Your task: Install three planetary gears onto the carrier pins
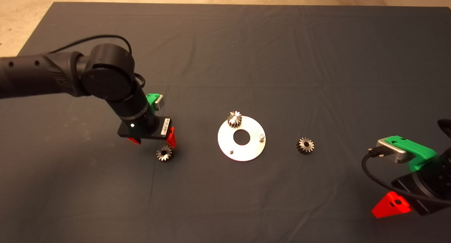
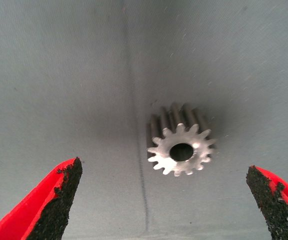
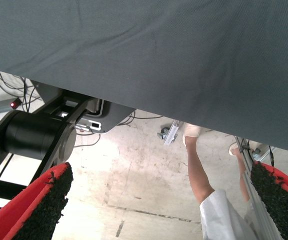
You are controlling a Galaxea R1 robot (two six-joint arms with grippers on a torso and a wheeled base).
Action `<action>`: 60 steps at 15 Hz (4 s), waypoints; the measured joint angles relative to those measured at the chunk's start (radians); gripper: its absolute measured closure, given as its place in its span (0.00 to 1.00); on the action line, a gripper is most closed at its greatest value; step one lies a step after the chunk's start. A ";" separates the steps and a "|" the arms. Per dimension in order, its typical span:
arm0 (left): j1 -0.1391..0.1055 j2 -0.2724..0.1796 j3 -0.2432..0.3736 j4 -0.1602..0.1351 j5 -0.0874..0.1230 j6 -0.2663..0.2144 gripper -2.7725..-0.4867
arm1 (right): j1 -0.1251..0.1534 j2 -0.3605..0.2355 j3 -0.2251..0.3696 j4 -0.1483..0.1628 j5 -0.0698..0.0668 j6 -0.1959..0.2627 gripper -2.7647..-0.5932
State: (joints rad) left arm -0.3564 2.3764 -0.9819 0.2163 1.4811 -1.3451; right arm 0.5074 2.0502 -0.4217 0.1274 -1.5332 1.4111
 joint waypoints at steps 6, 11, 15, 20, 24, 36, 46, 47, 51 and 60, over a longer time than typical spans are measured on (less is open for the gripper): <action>0.008 0.000 0.000 0.000 -0.008 0.000 0.19 | 0.000 0.000 0.000 0.000 0.000 0.000 0.06; 0.060 0.000 0.000 0.000 -0.061 0.008 0.19 | 0.000 0.000 0.000 0.000 0.000 0.000 0.06; 0.065 0.000 0.000 0.001 -0.061 0.018 0.19 | 0.000 0.000 0.000 0.000 0.000 0.000 0.05; 0.065 0.000 -0.008 0.006 -0.086 0.039 0.19 | 0.000 0.000 0.000 0.000 0.000 0.000 0.06; 0.065 0.000 -0.017 0.012 -0.106 0.048 0.19 | 0.000 0.000 0.000 0.000 0.000 0.000 0.05; 0.088 0.000 -0.023 0.023 -0.109 0.069 0.30 | 0.000 0.000 0.000 0.000 0.000 0.000 0.06; 0.096 0.000 -0.031 0.051 -0.111 0.070 0.30 | 0.000 0.000 0.000 0.000 0.000 0.000 0.05; 0.096 0.000 -0.031 0.057 -0.111 0.070 0.30 | 0.000 0.000 0.000 0.000 0.000 0.000 0.05; 0.096 0.000 -0.031 0.069 -0.111 0.070 0.30 | 0.000 0.000 0.000 0.000 0.000 0.000 0.05; 0.096 0.000 -0.034 0.072 -0.110 0.076 0.43 | 0.000 0.000 0.000 0.000 0.000 0.000 0.05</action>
State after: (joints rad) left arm -0.2602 2.3764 -1.0155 0.2885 1.3706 -1.2689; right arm 0.5074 2.0502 -0.4217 0.1274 -1.5332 1.4111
